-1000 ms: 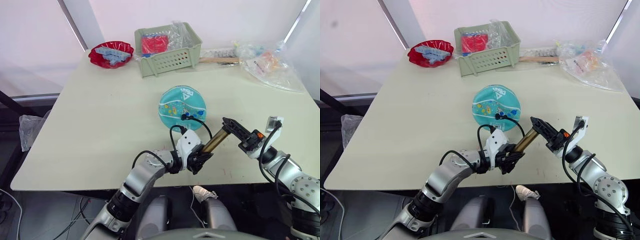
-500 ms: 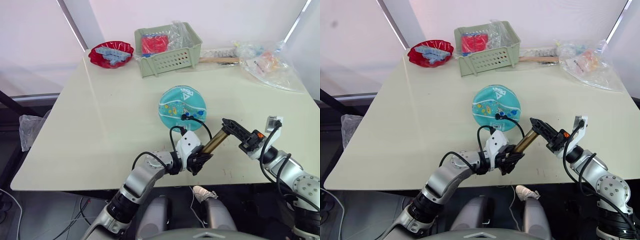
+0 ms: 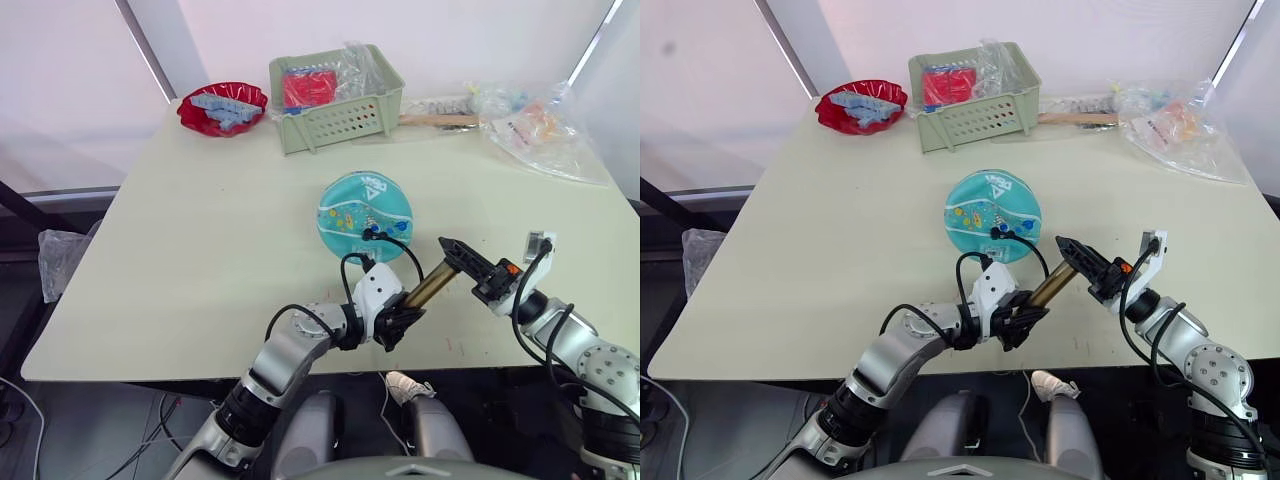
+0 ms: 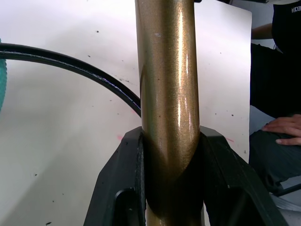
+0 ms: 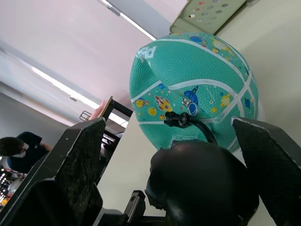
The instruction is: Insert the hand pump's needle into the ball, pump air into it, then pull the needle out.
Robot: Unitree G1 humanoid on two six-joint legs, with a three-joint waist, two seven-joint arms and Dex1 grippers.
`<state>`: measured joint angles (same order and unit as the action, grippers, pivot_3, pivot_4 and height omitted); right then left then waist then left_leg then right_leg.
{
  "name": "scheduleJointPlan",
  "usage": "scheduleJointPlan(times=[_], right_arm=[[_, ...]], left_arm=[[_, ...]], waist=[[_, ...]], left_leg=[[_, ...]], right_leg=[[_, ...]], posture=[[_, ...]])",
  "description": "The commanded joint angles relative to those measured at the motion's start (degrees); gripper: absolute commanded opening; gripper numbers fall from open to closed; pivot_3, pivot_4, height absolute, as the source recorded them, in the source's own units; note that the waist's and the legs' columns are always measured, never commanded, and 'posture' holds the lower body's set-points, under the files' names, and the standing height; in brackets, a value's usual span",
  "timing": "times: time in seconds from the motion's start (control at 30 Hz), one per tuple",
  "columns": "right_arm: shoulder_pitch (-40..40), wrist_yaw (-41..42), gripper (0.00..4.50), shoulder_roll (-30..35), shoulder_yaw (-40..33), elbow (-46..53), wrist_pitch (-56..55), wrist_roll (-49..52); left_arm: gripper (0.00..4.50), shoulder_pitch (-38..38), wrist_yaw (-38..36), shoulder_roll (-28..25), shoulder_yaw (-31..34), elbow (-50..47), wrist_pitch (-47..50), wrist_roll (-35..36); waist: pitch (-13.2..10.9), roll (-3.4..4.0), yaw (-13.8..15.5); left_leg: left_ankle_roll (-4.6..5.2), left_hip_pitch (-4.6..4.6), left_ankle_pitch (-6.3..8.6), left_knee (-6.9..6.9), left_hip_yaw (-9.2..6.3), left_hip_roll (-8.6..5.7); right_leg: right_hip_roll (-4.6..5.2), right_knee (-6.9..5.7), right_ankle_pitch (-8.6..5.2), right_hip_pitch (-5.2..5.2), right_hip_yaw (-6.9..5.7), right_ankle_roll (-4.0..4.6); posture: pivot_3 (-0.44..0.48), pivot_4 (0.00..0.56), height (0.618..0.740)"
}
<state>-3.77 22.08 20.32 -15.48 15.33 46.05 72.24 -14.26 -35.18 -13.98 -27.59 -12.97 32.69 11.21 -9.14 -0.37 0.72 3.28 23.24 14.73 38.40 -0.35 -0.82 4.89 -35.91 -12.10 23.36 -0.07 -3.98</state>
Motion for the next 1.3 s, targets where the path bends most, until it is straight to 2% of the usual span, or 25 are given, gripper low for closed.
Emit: scheduleJointPlan(times=[0.03,1.3], right_arm=[[-0.72,1.17,4.5,0.03,-0.75,1.51,-0.54,0.75],[-0.34,2.63,4.5,-1.55,0.98,3.83,-1.24,-1.15]], left_arm=[[0.98,0.33,-0.29,0.66,-0.12,-1.1,-1.13,-0.05],[0.98,0.93,-0.29,1.79,0.81,1.0,-1.22,-0.6]], waist=[[0.0,0.0,0.0],[0.0,0.0,0.0]], left_leg=[[0.0,0.0,0.0,0.0,0.0,0.0],[0.0,0.0,0.0,0.0,-0.01,0.0]], right_leg=[[0.0,0.0,0.0,0.0,0.0,0.0],[0.0,0.0,0.0,0.0,0.0,0.0]], posture=[[0.0,0.15,0.737],[0.0,0.15,0.737]])
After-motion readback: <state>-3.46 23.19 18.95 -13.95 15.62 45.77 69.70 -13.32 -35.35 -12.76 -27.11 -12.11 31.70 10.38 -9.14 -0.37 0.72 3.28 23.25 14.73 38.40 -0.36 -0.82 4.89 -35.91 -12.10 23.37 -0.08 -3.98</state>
